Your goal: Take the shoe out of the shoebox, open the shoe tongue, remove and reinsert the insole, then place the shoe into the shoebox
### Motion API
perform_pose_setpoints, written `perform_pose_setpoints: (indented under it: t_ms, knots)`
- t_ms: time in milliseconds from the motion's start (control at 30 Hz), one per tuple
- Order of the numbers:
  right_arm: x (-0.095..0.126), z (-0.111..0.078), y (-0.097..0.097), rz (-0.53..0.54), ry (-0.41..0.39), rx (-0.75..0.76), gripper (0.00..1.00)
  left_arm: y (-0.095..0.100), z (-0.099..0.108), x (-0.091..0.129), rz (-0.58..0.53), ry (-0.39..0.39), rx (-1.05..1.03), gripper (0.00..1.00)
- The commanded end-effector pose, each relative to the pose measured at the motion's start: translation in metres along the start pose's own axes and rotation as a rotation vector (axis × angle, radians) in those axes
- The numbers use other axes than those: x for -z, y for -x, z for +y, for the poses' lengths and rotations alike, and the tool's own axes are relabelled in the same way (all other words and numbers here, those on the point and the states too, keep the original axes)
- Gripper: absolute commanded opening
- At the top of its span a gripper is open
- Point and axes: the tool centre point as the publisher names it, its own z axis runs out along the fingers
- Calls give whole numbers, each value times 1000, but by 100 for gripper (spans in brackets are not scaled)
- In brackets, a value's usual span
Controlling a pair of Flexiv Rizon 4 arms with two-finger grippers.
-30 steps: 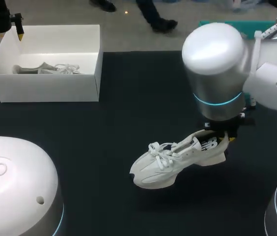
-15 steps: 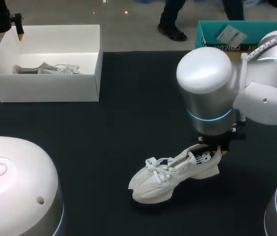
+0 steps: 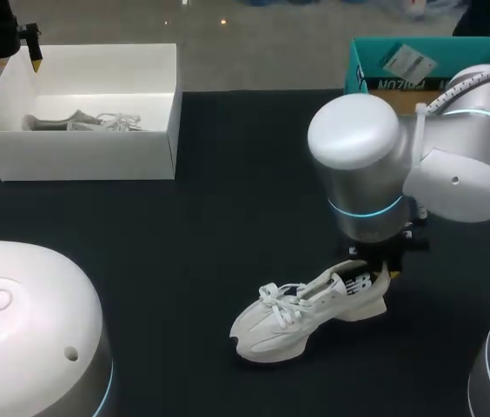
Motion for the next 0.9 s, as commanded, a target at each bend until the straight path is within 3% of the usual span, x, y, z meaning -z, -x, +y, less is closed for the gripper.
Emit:
perform_pose_setpoints:
  t_ms: [33, 100, 133, 167, 200, 333, 467, 600, 667, 700, 733, 900]
  knots:
    - [-10, 1, -5, 0, -12, -5, 0, 0, -1, 1, 2, 4, 1, 100]
    - [-11, 0, -5, 5, -23, -7, 4, 0, -1, 1, 2, 4, 1, 100]
    - [-10, 0, -5, 6, -24, -8, 38, 0, -1, 1, 2, 4, 1, 100]
    - [-9, 0, -4, 7, -22, -12, 83, 0, -1, 1, 2, 4, 1, 100]
    - [-6, 0, -3, 10, -19, -16, 100, 0, -1, 1, 2, 4, 1, 100]
    - [12, -1, 2, 34, -1, -29, 100, 0, -1, 1, 2, 4, 1, 100]
    - [38, -2, 6, 187, 15, 10, 100, 0, -1, 1, 2, 4, 1, 100]
    - [60, -2, 12, 675, 35, 292, 100, 0, -1, 1, 2, 4, 1, 100]
    - [66, -9, 19, 940, 107, 558, 100, 0, -1, 1, 2, 4, 1, 100]
    - [66, -13, 25, 1087, 75, 680, 100, 0, -1, 1, 2, 4, 1, 100]
    - [65, -16, 29, 1137, 132, 752, 100, 0, -1, 1, 2, 4, 1, 100]
    - [65, -16, 29, 1137, 132, 752, 100, 0, -1, 1, 2, 4, 1, 100]
